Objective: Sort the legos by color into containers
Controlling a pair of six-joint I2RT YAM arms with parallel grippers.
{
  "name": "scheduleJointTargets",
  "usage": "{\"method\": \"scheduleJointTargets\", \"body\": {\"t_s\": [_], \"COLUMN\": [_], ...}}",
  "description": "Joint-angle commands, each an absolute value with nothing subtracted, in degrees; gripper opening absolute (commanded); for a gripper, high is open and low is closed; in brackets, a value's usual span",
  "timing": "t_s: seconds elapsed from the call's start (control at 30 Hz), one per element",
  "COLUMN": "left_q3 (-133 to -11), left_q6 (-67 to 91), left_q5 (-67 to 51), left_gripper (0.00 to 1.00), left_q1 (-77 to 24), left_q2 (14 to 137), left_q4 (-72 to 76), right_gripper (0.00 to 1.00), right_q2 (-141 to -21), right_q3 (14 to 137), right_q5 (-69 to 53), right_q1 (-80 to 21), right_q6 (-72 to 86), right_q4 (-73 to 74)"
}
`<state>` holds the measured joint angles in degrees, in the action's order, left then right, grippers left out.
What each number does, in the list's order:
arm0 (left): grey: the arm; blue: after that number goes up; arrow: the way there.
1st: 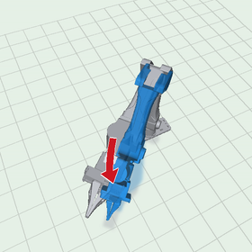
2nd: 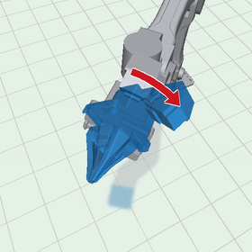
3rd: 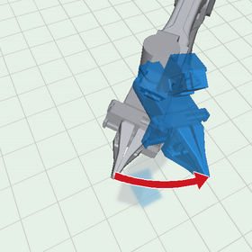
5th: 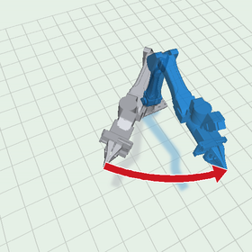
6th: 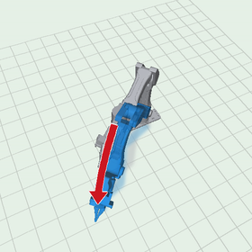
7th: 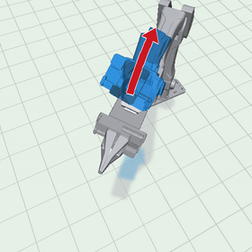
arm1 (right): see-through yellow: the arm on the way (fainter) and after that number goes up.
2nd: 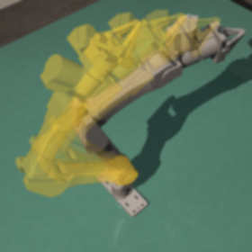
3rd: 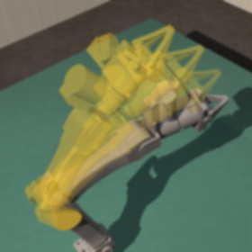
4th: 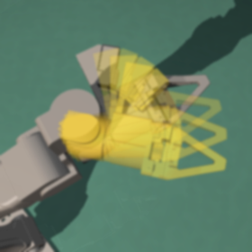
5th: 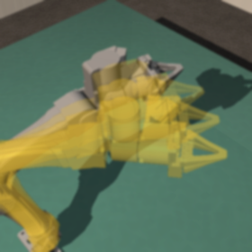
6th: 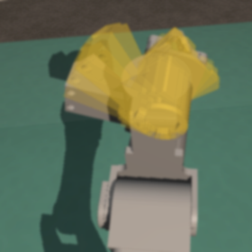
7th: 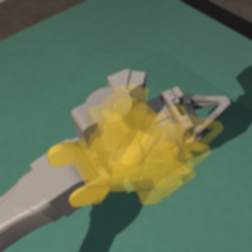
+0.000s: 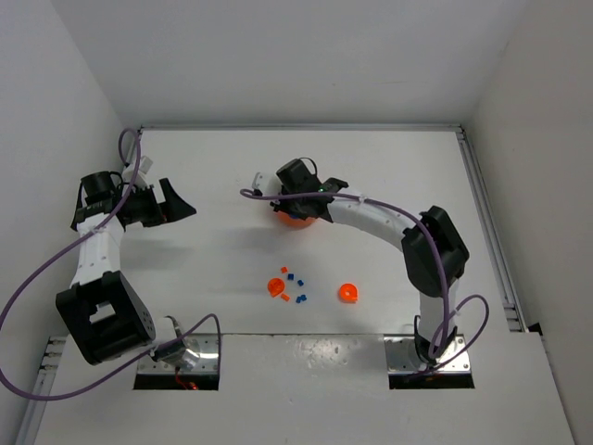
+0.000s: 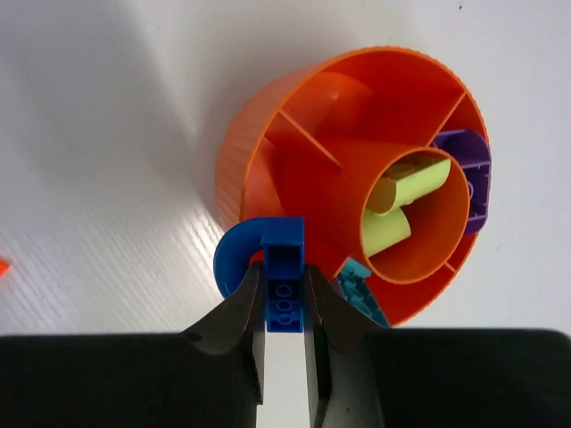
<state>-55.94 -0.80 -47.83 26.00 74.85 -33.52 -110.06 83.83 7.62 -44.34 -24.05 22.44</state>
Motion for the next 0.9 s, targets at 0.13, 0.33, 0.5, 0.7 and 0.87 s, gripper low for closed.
{"method": "scheduleJointTargets", "body": {"t_s": [0.13, 0.33, 0.5, 0.7, 0.87], "left_q3": [-55.81, -55.28, -55.28, -55.28, -55.28], "left_q6": [-0.79, -0.79, -0.79, -0.79, -0.79], "left_q5": [-49.48, -49.48, -49.48, -48.96, -48.43], "left_gripper": [1.00, 1.00, 1.00, 1.00, 1.00], "left_q1": [26.81, 26.81, 26.81, 26.81, 26.81], "left_q2": [74.00, 73.48, 73.48, 73.48, 73.48], "left_q4": [-32.08, -32.08, -32.08, -31.55, -31.55], "right_gripper": [0.00, 0.00, 0.00, 0.00, 0.00], "right_q2": [-104.85, -101.09, -97.57, -98.79, -100.63], "right_q3": [82.44, 79.02, 73.75, 72.69, 75.06], "right_q5": [8.96, 11.59, 16.24, 19.34, 20.65], "right_q1": [-44.21, -43.68, -43.15, -44.91, -46.05], "right_q6": [-24.35, -24.35, -23.82, -27.16, -28.91], "right_q4": [20.92, 18.64, 8.55, 4.49, 5.01]}}
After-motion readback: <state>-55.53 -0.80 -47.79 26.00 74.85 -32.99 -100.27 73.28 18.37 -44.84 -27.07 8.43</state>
